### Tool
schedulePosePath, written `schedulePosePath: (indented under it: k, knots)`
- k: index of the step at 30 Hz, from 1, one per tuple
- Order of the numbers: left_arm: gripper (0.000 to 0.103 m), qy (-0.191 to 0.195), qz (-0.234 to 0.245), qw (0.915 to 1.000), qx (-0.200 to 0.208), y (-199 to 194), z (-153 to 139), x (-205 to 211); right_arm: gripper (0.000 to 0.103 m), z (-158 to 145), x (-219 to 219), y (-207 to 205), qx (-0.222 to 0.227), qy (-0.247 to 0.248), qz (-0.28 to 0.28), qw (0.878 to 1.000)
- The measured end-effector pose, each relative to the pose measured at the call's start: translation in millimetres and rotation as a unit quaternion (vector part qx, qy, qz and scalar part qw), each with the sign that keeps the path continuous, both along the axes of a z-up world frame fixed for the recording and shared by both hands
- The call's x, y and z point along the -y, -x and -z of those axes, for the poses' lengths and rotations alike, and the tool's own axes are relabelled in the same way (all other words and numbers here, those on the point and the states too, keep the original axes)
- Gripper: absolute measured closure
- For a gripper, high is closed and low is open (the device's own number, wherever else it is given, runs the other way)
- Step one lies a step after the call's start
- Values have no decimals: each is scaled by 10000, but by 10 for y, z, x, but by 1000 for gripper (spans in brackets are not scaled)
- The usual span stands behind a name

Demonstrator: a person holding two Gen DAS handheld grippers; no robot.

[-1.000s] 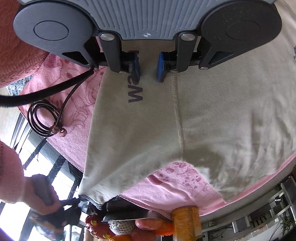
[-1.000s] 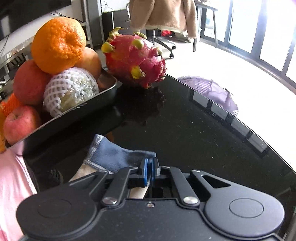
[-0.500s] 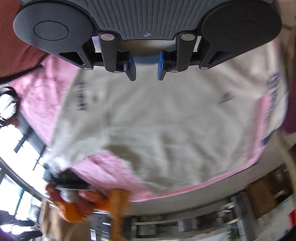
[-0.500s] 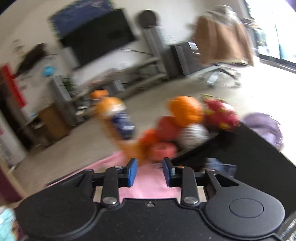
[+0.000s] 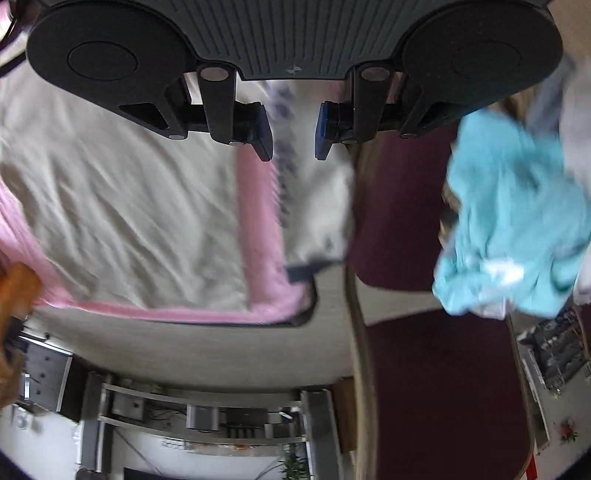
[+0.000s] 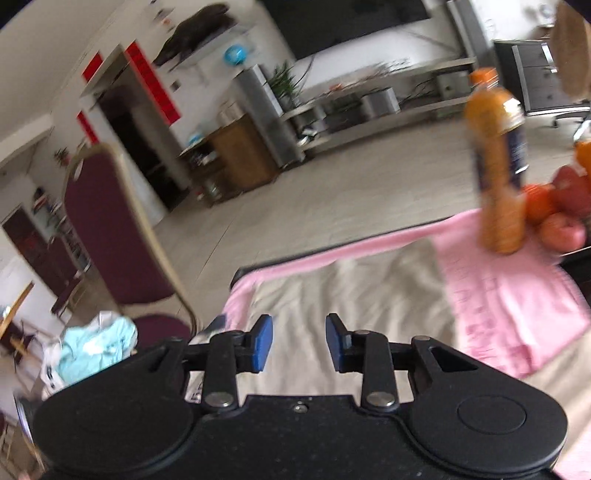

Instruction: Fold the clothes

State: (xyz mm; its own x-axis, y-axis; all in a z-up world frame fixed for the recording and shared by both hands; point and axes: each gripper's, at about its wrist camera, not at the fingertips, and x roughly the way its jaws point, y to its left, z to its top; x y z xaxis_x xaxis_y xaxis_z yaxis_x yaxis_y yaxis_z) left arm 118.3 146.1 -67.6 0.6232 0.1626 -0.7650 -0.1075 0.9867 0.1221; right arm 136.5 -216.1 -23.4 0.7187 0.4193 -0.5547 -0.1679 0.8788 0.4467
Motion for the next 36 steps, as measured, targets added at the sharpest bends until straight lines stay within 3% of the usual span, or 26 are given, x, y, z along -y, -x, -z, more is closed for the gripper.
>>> schedulePosePath:
  k: [5, 10, 15, 21, 25, 29, 33, 36]
  knots:
    - [75, -199, 115, 9995, -237, -906, 214, -3, 64, 558, -228, -173, -271, -270, -202, 9991]
    - [75, -359, 8, 9975, -608, -1753, 633, 58, 63, 1089, -1, -293, -547, -620, 147, 9965]
    - [75, -536, -178, 9944, -894, -2281, 1032, 114, 61, 1299, 267, -350, -851, -1131, 502, 9887]
    - [77, -468, -187, 9960, -743, -2325, 1127, 97, 57, 1340, 270, -342, -855, -1162, 429, 9886]
    - [99, -346, -126, 9971, -669, -2275, 1127, 71, 57, 1370, 228, -387, -907, -1157, 386, 9884]
    - [100, -422, -287, 9977, -449, -2204, 1046, 7, 57, 1372, 222, -422, -863, -1184, 369, 9885]
    - [101, -655, -176, 9976, 102, -1851, 628, -1, 57, 1311, 214, -401, -707, -1303, 311, 9885]
    - [101, -623, 7, 9963, 590, -1464, 142, 10, 57, 1185, 213, -314, -482, -1376, 281, 9889]
